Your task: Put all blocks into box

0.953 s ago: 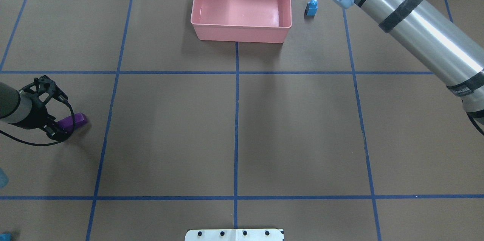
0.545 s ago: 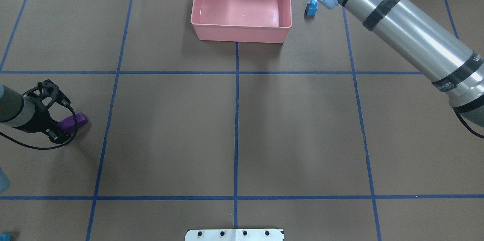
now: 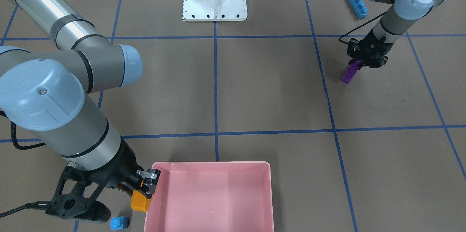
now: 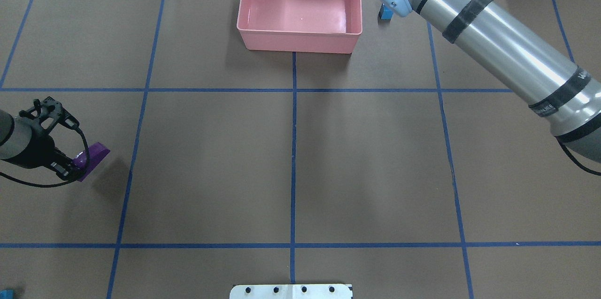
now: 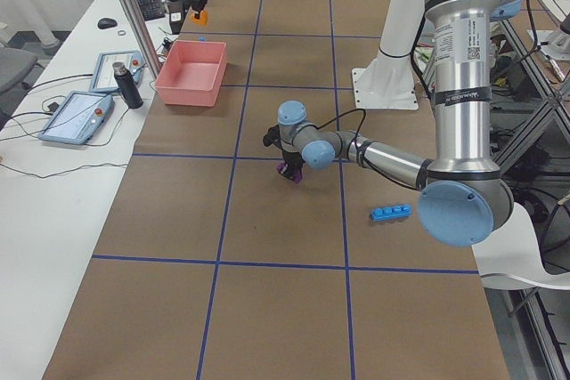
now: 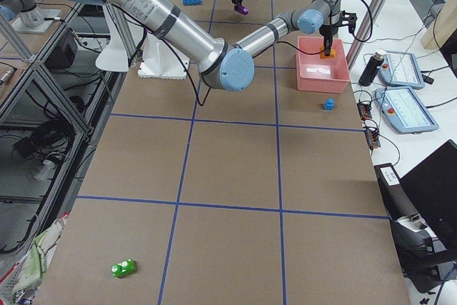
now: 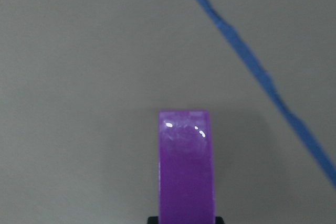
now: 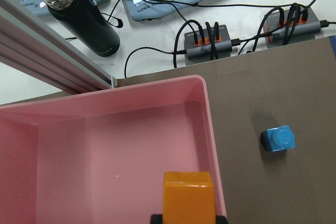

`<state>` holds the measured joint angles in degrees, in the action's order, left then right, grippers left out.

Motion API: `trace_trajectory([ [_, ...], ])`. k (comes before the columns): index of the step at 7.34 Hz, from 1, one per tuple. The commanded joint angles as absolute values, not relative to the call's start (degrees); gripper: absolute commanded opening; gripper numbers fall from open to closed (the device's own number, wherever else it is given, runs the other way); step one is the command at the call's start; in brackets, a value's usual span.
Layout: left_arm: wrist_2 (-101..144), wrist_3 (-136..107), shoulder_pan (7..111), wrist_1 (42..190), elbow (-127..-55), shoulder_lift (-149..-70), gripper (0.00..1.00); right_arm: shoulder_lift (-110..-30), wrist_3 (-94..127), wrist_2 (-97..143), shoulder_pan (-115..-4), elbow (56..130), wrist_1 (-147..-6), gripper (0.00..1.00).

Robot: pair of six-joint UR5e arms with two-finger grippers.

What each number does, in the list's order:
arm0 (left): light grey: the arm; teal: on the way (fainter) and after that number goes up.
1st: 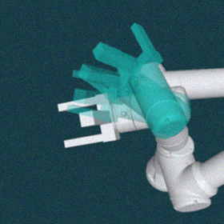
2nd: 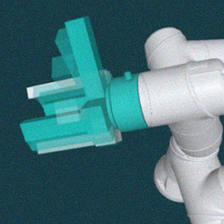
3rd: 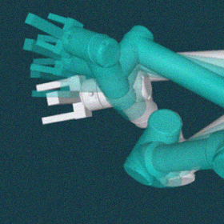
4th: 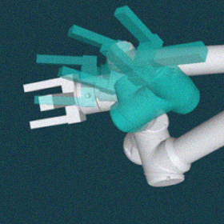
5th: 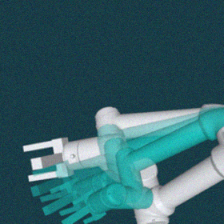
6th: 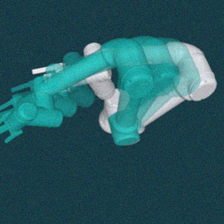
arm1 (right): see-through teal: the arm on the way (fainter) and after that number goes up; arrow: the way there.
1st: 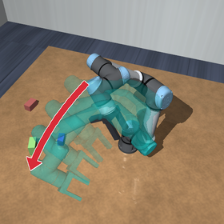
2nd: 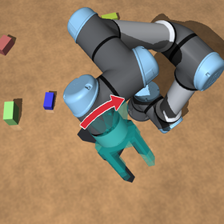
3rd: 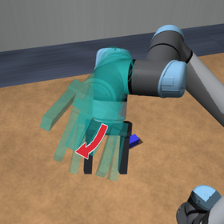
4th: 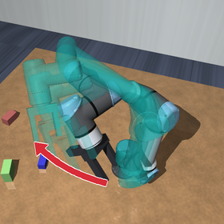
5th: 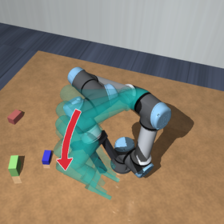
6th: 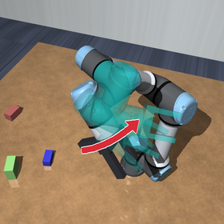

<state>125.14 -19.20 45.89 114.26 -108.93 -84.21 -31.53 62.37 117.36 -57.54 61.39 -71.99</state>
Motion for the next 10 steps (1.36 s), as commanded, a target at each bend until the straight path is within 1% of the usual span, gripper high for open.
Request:
trace_trajectory([
  [1, 131.9, -20.7, 51.0, 109.4, -113.1, -84.9, 0.00, -31.4, 62.4, 112.3, -53.9, 54.7, -62.2, 0.00],
  [2, 132.6, -20.7, 51.8, 106.5, -114.7, -85.5, 0.00, -31.1, 62.4, 112.1, -52.7, 52.8, -60.9, 0.00],
  [3, 134.5, -20.7, 53.8, 104.8, -114.9, -87.2, 0.00, -31.0, 62.6, 112.2, -52.3, 52.1, -60.8, 0.11],
  [4, 137.3, -20.7, 56.7, 101.7, -114.9, -89.6, 0.00, -31.0, 62.6, 112.7, -52.4, 51.9, -60.8, 0.90],
  [5, 139.1, -20.7, 58.3, 100.9, -114.9, -91.2, 0.00, -31.0, 62.7, 113.2, -52.4, 51.8, -60.9, 0.99],
  [6, 140.6, -24.2, 58.9, 100.8, -114.9, -93.3, 0.00, -30.3, 63.3, 115.6, -53.4, 52.1, -61.4, 0.99],
  [7, 140.8, -33.3, 58.9, 101.4, -115.0, -99.1, 0.00, -30.8, 62.9, 118.8, -55.3, 55.0, -67.1, 0.99],
  [8, 140.7, -41.1, 58.8, 101.5, -114.9, -104.6, 0.00, -31.5, 61.0, 120.0, -57.5, 60.1, -74.5, 0.99],
  [9, 140.5, -46.1, 58.7, 101.4, -114.4, -110.1, 0.00, -34.6, 54.2, 120.7, -59.5, 67.2, -83.4, 0.99],
  [10, 139.9, -49.9, 58.6, 101.5, -111.2, -115.1, 0.00, -38.6, 46.6, 119.8, -61.0, 72.2, -87.3, 0.98],
])
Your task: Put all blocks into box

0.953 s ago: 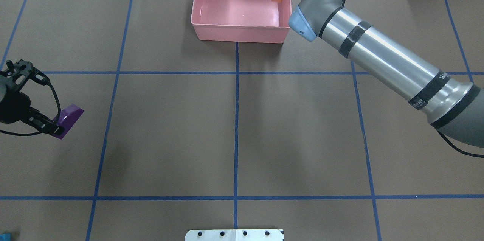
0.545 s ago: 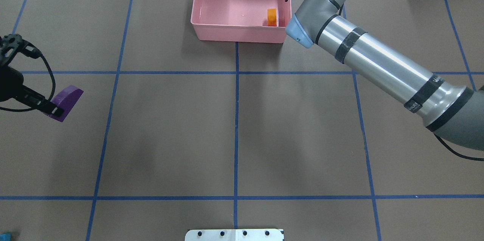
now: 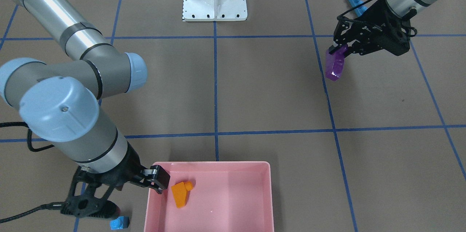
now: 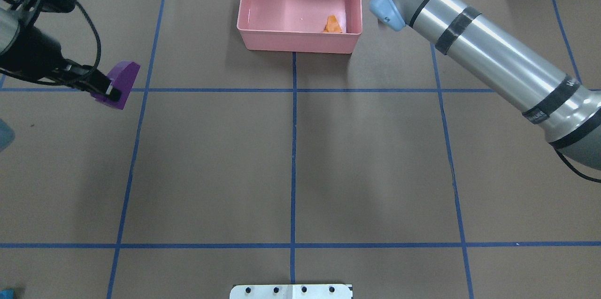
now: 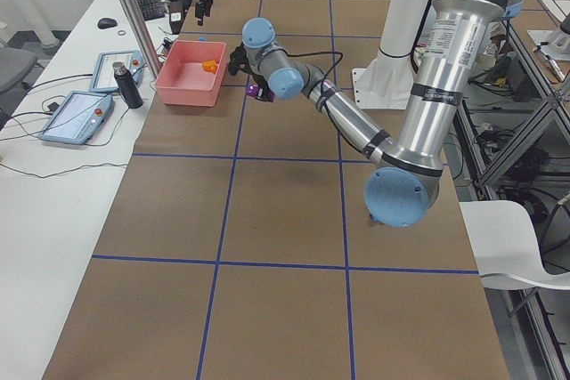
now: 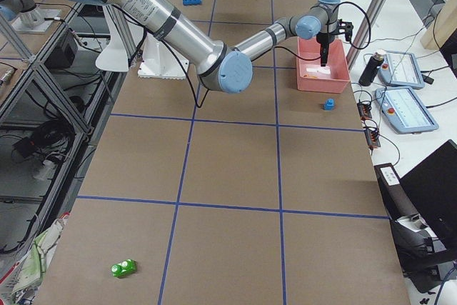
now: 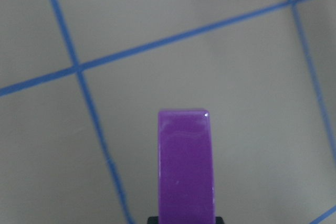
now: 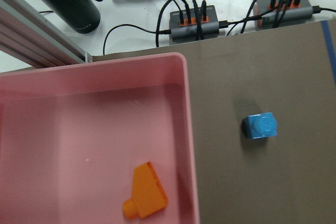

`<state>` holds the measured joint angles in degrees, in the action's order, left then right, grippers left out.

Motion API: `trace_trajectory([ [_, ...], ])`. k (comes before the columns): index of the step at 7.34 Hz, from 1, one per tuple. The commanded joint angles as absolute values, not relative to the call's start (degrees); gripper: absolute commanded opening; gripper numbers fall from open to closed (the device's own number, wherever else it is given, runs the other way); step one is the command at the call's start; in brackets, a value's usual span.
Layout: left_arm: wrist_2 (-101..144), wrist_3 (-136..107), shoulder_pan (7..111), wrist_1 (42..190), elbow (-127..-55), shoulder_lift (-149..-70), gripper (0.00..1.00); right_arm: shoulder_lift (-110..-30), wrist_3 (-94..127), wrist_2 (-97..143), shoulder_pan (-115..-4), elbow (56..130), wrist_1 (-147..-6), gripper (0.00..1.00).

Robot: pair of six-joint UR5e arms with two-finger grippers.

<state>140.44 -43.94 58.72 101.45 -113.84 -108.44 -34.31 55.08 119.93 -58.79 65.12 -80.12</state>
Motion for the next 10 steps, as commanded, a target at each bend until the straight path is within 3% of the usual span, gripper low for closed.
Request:
trace_trajectory([
  [1, 136.1, -50.4, 58.5, 101.9, -106.0, -121.1, 0.00, -43.7, 39.8, 119.4, -63.2, 73.9, -86.8, 0.98],
  [3, 130.0, -51.6, 57.6, 105.6, -93.4, -132.0, 0.00, -47.6, 30.7, 118.7, -66.2, 74.0, -86.1, 0.98],
  [5, 124.0, -58.3, 56.6, 121.7, -76.1, -140.1, 0.00, -51.5, 30.9, 118.8, -66.2, 73.0, -79.0, 0.99],
  [7, 110.8, -59.5, 50.8, 125.1, -63.8, -148.7, 0.00, -52.2, 31.4, 118.7, -65.7, 68.7, -71.4, 1.00],
  [10, 99.4, -59.4, 46.5, 130.7, -51.2, -152.1, 0.00, -48.3, 38.7, 116.4, -62.9, 58.6, -60.5, 0.99],
])
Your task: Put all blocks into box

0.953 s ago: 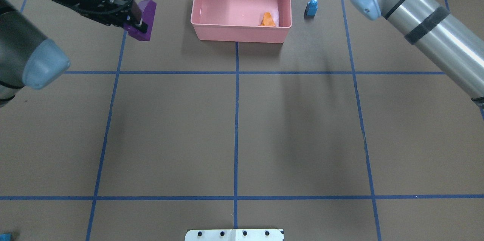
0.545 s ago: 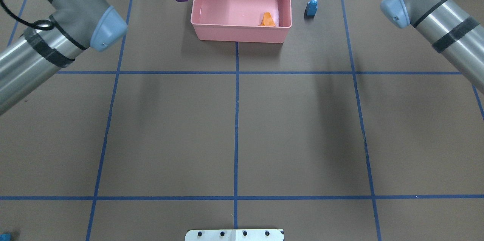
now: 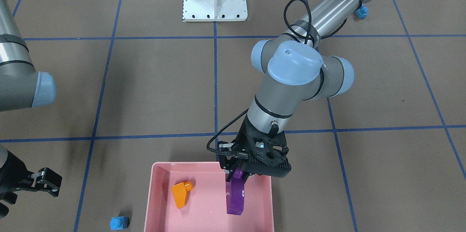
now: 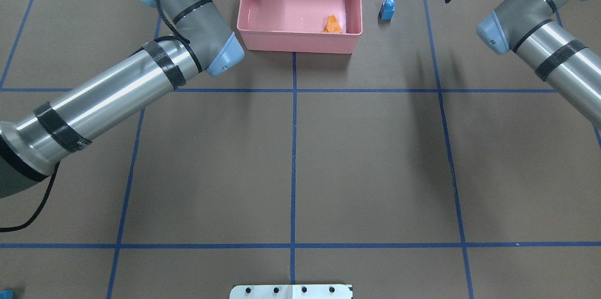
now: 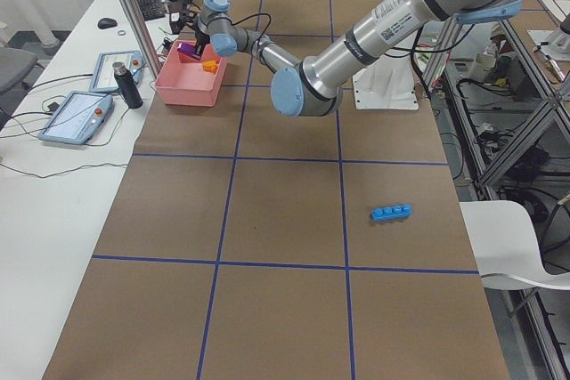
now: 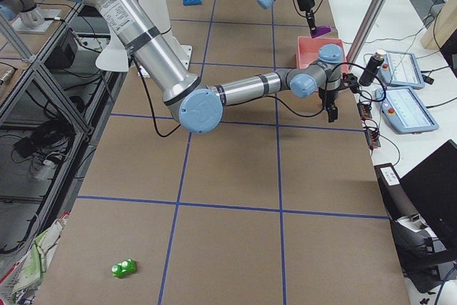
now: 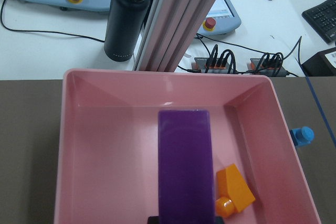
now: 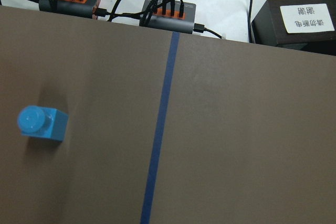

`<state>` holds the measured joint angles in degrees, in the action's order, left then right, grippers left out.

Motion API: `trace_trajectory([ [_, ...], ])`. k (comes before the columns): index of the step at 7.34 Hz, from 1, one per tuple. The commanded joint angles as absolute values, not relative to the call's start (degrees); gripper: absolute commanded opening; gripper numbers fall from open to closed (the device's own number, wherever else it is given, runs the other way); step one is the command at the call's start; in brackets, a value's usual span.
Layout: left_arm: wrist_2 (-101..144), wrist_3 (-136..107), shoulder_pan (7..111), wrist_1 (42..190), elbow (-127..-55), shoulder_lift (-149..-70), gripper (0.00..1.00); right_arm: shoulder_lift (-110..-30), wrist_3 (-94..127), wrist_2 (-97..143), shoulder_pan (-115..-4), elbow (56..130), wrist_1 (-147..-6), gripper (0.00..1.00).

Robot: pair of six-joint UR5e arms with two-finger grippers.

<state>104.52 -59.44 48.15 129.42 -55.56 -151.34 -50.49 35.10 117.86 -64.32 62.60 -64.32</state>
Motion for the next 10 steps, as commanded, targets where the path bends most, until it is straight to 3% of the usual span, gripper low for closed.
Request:
trace_trajectory([
  [1, 98.7, -59.0, 46.2, 130.7, -49.9, -152.1, 0.00, -45.8, 41.7, 115.4, -61.5, 56.7, -60.4, 0.99],
  [2, 98.6, -58.8, 46.0, 130.4, -49.2, -152.1, 0.00, -43.7, 44.1, 115.2, -60.5, 55.0, -60.0, 0.99],
  [3, 98.6, -58.7, 45.5, 130.3, -49.0, -151.9, 0.22, -42.2, 47.1, 114.1, -59.2, 52.1, -56.5, 0.99],
  [5, 98.6, -58.7, 45.2, 130.3, -48.8, -151.9, 0.43, -37.3, 50.3, 110.8, -56.7, 43.5, -51.4, 0.98],
  [7, 98.6, -58.5, 45.2, 130.3, -49.0, -151.8, 0.94, -35.1, 50.4, 108.2, -55.6, 39.5, -50.5, 0.94],
  [8, 98.6, -58.6, 45.2, 130.3, -49.2, -151.8, 0.99, -33.5, 50.4, 107.0, -54.9, 35.8, -47.8, 0.92],
  [10, 98.6, -58.6, 45.4, 130.2, -49.6, -151.8, 1.00, -31.9, 50.4, 104.3, -53.8, 32.1, -46.6, 0.89],
])
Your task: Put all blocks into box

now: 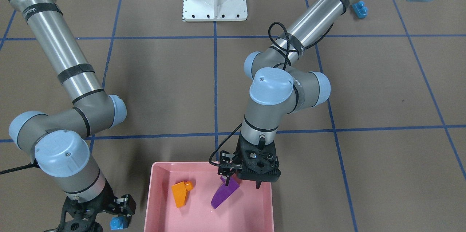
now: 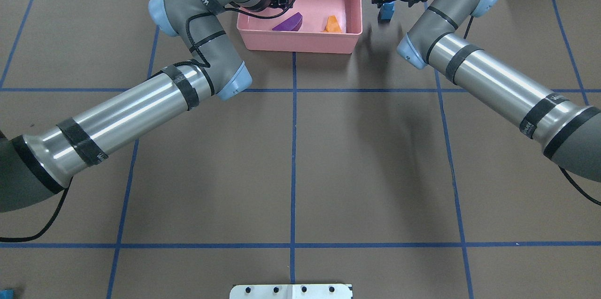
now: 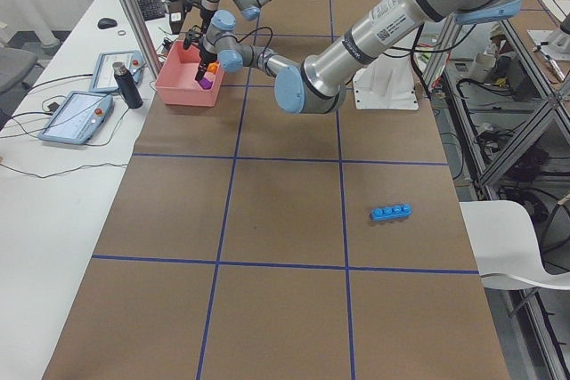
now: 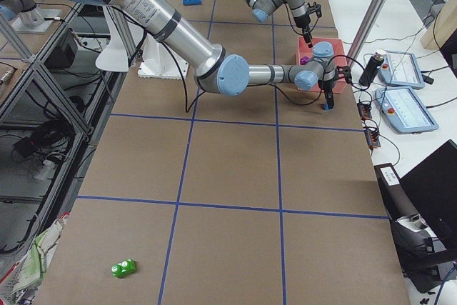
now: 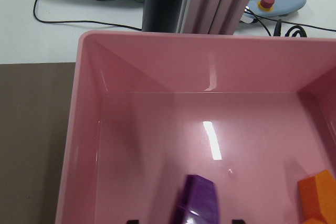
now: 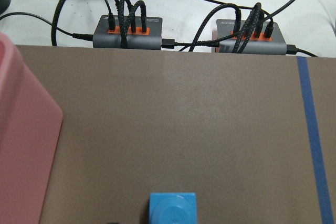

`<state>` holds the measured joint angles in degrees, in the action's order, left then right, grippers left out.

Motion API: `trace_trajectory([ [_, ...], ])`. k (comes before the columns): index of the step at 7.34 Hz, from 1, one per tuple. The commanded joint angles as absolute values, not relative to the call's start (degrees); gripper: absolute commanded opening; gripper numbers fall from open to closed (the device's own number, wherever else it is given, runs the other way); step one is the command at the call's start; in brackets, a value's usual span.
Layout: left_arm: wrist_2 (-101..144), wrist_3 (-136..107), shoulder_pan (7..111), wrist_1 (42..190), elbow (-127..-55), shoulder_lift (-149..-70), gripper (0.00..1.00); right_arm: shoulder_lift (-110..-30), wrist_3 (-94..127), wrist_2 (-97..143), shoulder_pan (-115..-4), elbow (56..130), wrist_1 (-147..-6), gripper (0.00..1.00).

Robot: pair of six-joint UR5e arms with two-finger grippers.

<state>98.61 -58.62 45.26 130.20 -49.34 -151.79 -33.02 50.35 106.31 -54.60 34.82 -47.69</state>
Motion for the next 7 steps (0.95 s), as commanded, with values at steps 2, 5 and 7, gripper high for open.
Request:
trace_trajectory([
  [2, 98.7, -58.6, 45.5, 130.1, -50.1, -151.8, 1.00, -31.2, 50.4, 104.2, -53.1, 29.4, -44.6, 0.80],
  [5, 99.2, -58.6, 45.9, 129.5, -53.9, -150.7, 1.00, -31.0, 50.4, 104.1, -52.9, 29.1, -44.6, 0.15],
  [7, 99.3, -58.6, 45.9, 126.7, -57.7, -149.2, 1.00, -30.8, 49.8, 104.1, -53.5, 29.1, -44.6, 0.00],
])
